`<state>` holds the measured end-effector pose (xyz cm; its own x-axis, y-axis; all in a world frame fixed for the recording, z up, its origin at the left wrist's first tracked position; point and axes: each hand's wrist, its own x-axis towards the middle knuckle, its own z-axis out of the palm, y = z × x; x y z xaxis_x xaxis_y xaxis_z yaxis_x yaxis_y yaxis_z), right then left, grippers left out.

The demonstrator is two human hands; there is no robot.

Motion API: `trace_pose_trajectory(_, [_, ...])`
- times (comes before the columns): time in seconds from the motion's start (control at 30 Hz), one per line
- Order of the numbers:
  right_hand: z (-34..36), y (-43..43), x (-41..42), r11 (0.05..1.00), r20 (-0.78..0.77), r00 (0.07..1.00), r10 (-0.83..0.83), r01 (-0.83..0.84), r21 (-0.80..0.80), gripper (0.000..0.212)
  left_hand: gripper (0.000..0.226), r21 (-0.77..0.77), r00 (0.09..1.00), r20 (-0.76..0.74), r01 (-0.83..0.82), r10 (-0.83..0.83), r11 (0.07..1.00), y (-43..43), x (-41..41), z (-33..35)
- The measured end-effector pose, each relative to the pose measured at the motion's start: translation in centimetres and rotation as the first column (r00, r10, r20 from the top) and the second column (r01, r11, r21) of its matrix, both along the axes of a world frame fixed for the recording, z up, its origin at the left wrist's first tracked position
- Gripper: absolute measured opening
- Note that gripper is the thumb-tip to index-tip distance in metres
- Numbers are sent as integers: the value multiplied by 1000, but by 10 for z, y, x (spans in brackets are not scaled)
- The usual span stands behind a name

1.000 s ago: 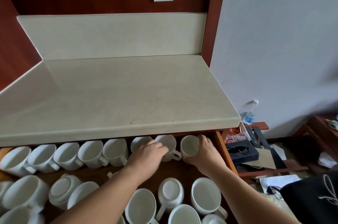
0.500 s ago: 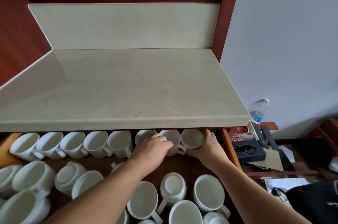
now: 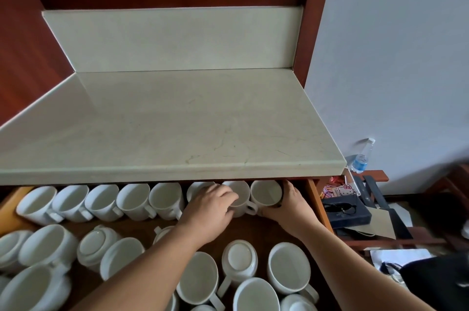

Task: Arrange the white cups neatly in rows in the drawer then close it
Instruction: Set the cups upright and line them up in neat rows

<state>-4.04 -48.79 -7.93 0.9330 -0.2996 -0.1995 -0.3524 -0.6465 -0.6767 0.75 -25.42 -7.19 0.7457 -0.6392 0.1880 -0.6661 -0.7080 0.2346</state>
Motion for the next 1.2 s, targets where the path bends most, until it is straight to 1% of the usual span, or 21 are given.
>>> trace_pose_trajectory(0.03, [2,0,-1,1000,-5,1000,-5,5,-29,106,31,-22,1000,-10,-11,11,1000,3,-2,3])
trace_pose_trajectory(0.07, [6,0,-1,997,-3,1000,-6,6,-75,94,35,-49,999,-29,-32,31,998,7,-4,5])
trace_pose_trajectory(0.1, [12,0,-2,990,10,1000,6,-4,-139,77,36,-69,997,-50,-58,55,996,11,-6,10])
trace_pose_trajectory(0.17, [28,1,-7,966,42,997,62,-49,-253,44,31,-94,991,-90,-108,100,990,21,-8,20])
trace_pose_trajectory(0.2, [38,1,-9,955,46,996,76,-59,-291,33,26,-97,986,-113,-132,120,987,27,-9,26])
trace_pose_trajectory(0.23, [48,2,-11,947,35,997,73,-58,-316,28,21,-93,981,-139,-152,138,984,34,-10,34])
trace_pose_trajectory(0.33, [79,15,-13,919,-31,997,68,-75,-386,30,17,-102,961,-198,-215,192,971,61,-10,57])
trace_pose_trajectory(0.47, [117,68,-8,908,-81,978,190,-207,-365,22,11,-150,940,-235,-288,249,946,119,-7,80])
trace_pose_trajectory(0.53, [125,107,-4,919,-74,969,236,-247,-307,21,9,-170,933,-241,-312,268,935,157,-6,88])
trace_pose_trajectory(0.6, [128,153,0,923,-78,960,271,-282,-261,19,10,-155,928,-233,-330,290,931,199,-5,93])
trace_pose_trajectory(0.73, [122,251,9,886,-87,924,371,-381,-266,25,13,-100,924,-192,-354,331,930,290,-3,91])
trace_pose_trajectory(0.8, [112,297,13,875,-90,910,405,-414,-249,21,6,-54,905,-201,-392,374,918,337,-1,87])
trace_pose_trajectory(0.87, [101,334,13,865,-111,894,435,-449,-224,18,21,-9,890,-186,-426,417,905,377,2,78])
trace_pose_trajectory(0.9, [94,351,12,863,-121,890,440,-456,-218,21,26,19,884,-177,-436,432,900,392,1,73])
trace_pose_trajectory(0.97, [84,382,8,860,-122,891,437,-454,-234,27,29,50,879,-191,-437,438,898,415,-3,64])
trace_pose_trajectory(1.03, [75,408,4,851,-98,892,441,-450,-272,29,35,30,868,-248,-438,431,898,429,-6,54])
trace_pose_trajectory(1.1, [68,431,1,840,-60,891,450,-445,-309,29,41,-1,873,-260,-427,413,904,438,-8,42])
trace_pose_trajectory(1.17, [60,451,0,829,-43,898,438,-422,-366,28,44,9,891,-213,-409,402,912,445,-11,31])
trace_pose_trajectory(1.2, [55,459,0,825,-47,905,422,-405,-394,32,43,28,902,-177,-395,394,918,448,-13,26])
